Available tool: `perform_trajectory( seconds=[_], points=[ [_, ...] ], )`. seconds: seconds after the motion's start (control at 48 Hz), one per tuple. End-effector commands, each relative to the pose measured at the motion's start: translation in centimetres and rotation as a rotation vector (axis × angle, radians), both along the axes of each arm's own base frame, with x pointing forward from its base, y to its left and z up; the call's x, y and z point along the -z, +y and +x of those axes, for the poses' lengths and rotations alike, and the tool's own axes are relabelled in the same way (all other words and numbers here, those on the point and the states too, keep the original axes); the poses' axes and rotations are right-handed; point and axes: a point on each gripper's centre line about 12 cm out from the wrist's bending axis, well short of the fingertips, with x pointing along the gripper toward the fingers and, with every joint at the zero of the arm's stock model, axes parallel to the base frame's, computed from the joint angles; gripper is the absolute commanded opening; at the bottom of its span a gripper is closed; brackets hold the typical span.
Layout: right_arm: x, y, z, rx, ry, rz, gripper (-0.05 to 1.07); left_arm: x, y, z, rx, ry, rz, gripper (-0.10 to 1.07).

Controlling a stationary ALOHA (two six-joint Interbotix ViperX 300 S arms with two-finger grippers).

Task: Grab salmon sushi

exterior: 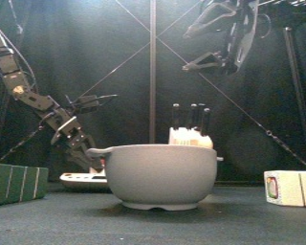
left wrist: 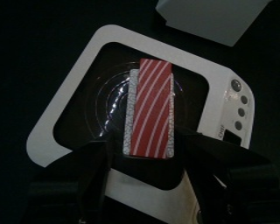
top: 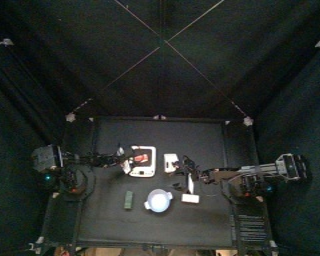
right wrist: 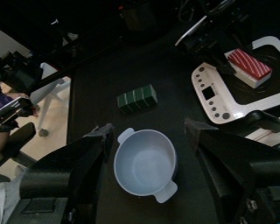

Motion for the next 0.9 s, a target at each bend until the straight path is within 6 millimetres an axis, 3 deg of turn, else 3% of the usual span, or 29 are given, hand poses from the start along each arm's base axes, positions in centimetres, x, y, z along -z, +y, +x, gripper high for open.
perform_trajectory(
  seconds=[0.0,0.208,0.458,0.604,0.875],
  points=[
    [-0.8,0.0,0.0,-0.002,-0.026,0.001,0.96,-0.6,0.2,0.3,-0.001,-0.021,0.009,0.88],
    [-0.8,0.0,0.0,-0.002,-0.026,0.001,0.96,-0.9,0.1,0.5,0.023,-0.027,0.027,0.82],
    [-0.8,0.0,0.0,-0.002,-0.026,0.001,0.96,-1.6,-0.2,0.2,0.036,-0.045,0.041,0.64],
    [-0.7,0.0,0.0,-0.002,-0.025,0.001,0.96,-3.6,-0.9,0.1,0.055,-0.103,0.065,0.57],
    [-0.8,-0.1,0.0,-0.001,-0.026,-0.001,0.96,-6.3,-3.6,-0.4,0.143,-0.196,0.101,0.57]
  ],
)
